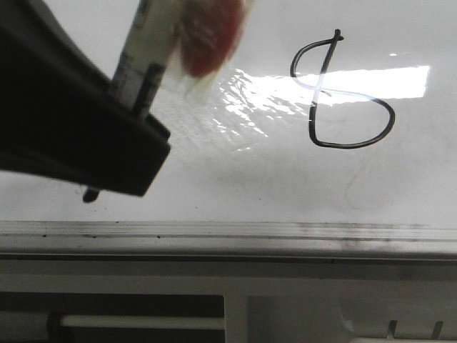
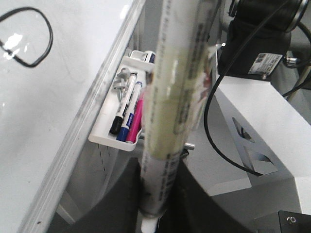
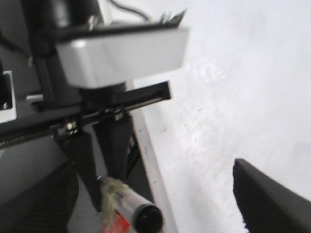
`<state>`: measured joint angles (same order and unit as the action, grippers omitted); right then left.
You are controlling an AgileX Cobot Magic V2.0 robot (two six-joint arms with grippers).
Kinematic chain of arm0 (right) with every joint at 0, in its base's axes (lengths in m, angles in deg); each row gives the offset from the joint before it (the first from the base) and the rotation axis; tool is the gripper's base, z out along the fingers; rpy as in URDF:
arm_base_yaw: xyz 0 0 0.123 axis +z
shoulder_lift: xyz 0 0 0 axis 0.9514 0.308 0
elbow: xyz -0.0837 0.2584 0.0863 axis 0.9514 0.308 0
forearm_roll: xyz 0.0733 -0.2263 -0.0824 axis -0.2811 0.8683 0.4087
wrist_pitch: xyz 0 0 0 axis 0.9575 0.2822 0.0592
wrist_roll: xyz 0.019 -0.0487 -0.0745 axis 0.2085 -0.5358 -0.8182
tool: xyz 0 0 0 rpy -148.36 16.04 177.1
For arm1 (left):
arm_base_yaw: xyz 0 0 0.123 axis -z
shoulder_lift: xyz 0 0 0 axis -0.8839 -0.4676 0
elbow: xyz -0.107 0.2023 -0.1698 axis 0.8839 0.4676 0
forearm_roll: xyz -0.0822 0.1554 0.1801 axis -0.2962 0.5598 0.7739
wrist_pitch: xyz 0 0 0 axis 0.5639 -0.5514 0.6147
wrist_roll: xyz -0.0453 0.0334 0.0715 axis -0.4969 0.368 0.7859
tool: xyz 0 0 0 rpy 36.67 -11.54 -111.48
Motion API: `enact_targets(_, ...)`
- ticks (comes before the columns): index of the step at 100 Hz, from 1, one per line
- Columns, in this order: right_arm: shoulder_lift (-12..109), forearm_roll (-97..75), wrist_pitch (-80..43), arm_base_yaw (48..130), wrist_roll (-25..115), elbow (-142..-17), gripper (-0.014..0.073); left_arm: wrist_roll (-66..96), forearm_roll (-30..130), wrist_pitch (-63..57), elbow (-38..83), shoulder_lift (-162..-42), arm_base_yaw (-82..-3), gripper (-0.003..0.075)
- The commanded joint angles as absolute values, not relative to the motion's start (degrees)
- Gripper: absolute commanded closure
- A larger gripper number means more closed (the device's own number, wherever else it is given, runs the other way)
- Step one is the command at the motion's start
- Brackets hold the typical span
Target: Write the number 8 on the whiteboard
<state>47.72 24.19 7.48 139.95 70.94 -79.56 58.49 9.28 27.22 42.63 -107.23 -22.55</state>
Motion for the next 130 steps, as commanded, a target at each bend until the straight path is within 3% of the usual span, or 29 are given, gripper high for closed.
enact_targets(1,43.8,30.2,4.7,139.9,74.5,-82.3,0.0004,57.8,4.1,24.8,42.9,-106.7,-22.4,0.0741)
enact_targets(8,41.7,33.1,5.0,139.9,78.4,-82.6,0.0058,57.6,1.1,22.2,43.8,-106.7,-22.4,0.0741)
enact_targets(12,40.8,34.2,5.2,139.9,79.7,-82.6,0.0135,57.5,-0.6,21.0,44.1,-106.7,-22.4,0.0741)
enact_targets(30,36.0,35.9,8.9,139.9,81.0,-82.6,0.0666,57.4,-11.7,14.7,44.1,-106.7,-22.4,0.0741)
enact_targets(51,33.2,36.1,12.0,139.9,81.2,-82.6,0.0646,50.0,-15.5,-0.1,43.9,-106.7,-20.4,0.0741)
enact_targets(80,32.9,36.3,13.9,139.9,81.3,-82.6,0.0646,50.0,-20.4,-24.8,41.4,-108.8,-9.1,0.0741)
enact_targets(101,32.9,36.3,14.3,139.9,84.2,-82.6,0.0646,50.0,-27.4,-32.4,38.1,-115.5,-5.9,0.0741)
enact_targets(130,32.9,36.3,15.1,139.9,85.8,-82.6,0.0646,50.0,-29.5,-33.6,36.7,-119.9,-5.9,0.0741)
